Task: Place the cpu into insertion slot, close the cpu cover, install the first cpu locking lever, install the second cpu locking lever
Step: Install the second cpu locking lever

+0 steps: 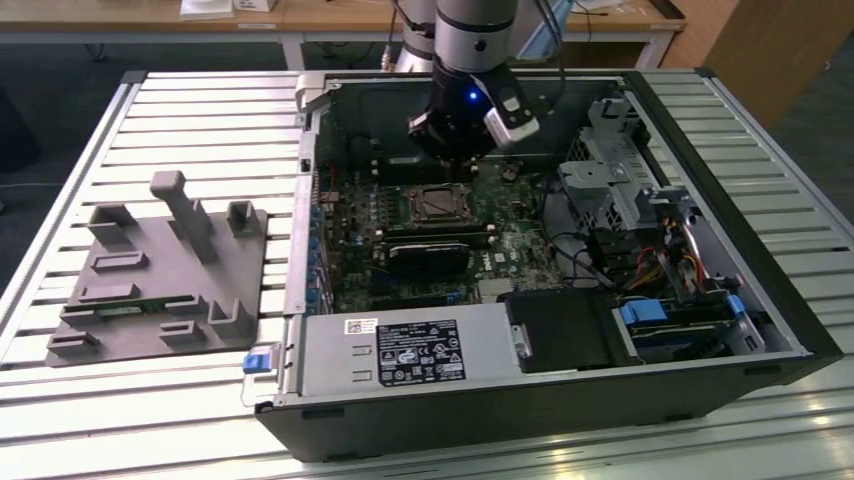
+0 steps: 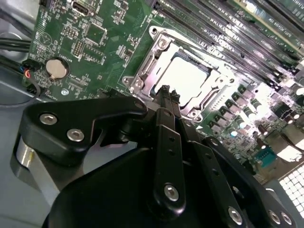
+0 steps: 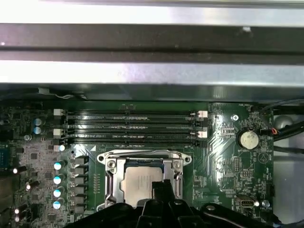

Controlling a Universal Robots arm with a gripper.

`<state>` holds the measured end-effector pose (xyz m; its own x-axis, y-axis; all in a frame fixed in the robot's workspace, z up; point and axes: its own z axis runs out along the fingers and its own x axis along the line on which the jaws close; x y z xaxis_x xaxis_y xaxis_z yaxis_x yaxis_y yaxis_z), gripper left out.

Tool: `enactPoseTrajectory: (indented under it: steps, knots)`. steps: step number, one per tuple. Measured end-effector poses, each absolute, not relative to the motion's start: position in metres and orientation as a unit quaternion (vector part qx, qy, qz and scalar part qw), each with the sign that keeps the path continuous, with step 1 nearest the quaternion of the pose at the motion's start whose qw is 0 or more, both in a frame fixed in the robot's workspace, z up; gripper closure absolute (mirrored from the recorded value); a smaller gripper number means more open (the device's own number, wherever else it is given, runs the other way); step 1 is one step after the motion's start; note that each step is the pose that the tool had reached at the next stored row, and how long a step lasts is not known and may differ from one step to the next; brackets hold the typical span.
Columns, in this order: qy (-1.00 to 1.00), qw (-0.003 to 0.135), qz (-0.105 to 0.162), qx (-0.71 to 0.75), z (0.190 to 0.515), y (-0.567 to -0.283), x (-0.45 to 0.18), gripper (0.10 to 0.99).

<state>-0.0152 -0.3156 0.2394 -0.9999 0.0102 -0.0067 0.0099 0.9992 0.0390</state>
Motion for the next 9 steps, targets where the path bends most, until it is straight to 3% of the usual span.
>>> enactPoseTrajectory:
  steps: [9]
  knots:
    - [1.0, -0.002, 0.024, 0.005, 0.239, -0.336, -0.015, 0.98]
